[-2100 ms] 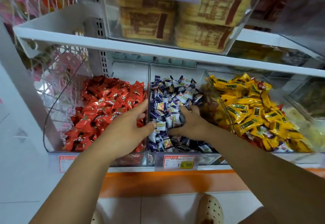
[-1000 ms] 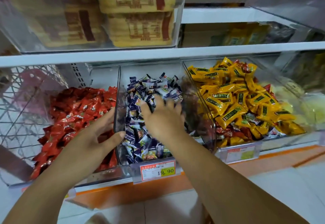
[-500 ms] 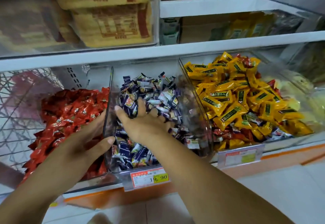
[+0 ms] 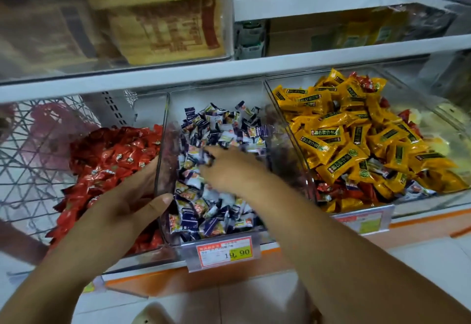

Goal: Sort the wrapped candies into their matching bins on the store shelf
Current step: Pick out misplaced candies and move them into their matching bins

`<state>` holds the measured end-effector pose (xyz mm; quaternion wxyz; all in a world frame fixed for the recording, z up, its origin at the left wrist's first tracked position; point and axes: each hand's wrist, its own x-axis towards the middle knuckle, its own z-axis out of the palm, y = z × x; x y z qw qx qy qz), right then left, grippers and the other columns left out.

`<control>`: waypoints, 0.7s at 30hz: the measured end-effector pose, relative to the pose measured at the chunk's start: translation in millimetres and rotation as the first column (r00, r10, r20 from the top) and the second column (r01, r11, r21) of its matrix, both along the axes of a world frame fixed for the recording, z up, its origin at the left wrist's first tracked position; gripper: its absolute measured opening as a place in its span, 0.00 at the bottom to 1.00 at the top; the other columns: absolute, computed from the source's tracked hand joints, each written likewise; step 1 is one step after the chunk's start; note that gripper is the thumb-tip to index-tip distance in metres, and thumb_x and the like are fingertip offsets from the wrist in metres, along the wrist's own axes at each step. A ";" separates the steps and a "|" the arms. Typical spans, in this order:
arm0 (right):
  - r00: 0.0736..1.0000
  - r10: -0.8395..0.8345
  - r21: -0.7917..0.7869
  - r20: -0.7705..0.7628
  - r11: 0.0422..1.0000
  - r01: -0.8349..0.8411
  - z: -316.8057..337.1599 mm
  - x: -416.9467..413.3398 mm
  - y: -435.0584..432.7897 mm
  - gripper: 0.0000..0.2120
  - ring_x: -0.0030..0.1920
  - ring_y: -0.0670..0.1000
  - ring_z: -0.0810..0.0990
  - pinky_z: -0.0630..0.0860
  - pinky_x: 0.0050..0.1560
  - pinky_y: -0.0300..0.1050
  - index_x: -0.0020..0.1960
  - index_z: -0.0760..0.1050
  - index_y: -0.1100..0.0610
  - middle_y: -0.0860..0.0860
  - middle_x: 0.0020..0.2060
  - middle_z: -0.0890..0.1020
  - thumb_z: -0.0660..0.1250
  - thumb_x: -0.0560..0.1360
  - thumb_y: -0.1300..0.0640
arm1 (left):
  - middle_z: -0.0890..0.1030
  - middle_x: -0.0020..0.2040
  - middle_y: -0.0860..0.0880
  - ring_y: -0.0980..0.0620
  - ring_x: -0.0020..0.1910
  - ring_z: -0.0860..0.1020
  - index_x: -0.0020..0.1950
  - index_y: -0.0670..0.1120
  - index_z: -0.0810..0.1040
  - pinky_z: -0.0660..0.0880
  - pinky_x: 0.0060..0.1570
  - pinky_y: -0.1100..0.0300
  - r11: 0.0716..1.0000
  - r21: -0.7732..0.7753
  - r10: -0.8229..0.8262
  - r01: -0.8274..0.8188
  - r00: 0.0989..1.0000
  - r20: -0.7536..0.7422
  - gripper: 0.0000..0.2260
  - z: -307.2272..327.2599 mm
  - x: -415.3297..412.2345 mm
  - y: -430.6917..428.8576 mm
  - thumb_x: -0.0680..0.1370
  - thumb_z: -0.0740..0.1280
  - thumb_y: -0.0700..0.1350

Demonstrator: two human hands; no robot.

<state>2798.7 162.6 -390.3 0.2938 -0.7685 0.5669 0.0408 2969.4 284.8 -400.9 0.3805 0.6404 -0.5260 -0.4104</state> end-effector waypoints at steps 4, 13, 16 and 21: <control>0.986 0.155 -0.288 -0.065 0.943 -0.167 23.9 -18.1 -10.8 0.25 0.74 0.62 0.52 0.55 0.69 0.63 0.72 0.63 0.38 0.52 0.76 0.57 0.60 0.76 0.36 | 0.70 0.68 0.66 0.66 0.69 0.66 0.73 0.63 0.64 0.62 0.71 0.55 0.999 -0.033 -0.025 0.026 0.999 0.034 0.30 13.1 -4.1 2.7 0.72 0.69 0.52; 0.692 0.523 -0.145 -0.498 0.736 -0.661 6.1 -10.8 -29.2 0.23 0.77 0.61 0.40 0.34 0.68 0.71 0.70 0.62 0.35 0.40 0.77 0.41 0.55 0.77 0.34 | 0.72 0.56 0.77 0.77 0.61 0.66 0.71 0.67 0.62 0.60 0.65 0.69 0.999 -0.049 0.003 0.000 0.998 0.063 0.28 16.5 -11.5 6.0 0.77 0.68 0.45; 0.616 0.494 -0.082 -0.614 0.736 -0.672 20.8 -26.2 -41.0 0.22 0.76 0.63 0.37 0.34 0.67 0.75 0.71 0.61 0.33 0.41 0.77 0.39 0.54 0.78 0.34 | 0.71 0.60 0.75 0.75 0.63 0.66 0.72 0.66 0.61 0.60 0.68 0.65 0.998 -0.058 -0.014 0.019 0.996 0.083 0.28 15.4 -10.7 6.2 0.77 0.68 0.48; 0.634 0.504 -0.154 -0.587 0.699 -0.698 48.8 -18.0 -29.8 0.20 0.75 0.60 0.56 0.54 0.71 0.64 0.66 0.72 0.38 0.46 0.74 0.64 0.55 0.78 0.35 | 0.69 0.59 0.79 0.77 0.62 0.66 0.68 0.72 0.61 0.60 0.64 0.70 0.996 -0.084 -0.026 0.034 0.996 0.088 0.28 14.1 -9.3 4.4 0.77 0.68 0.47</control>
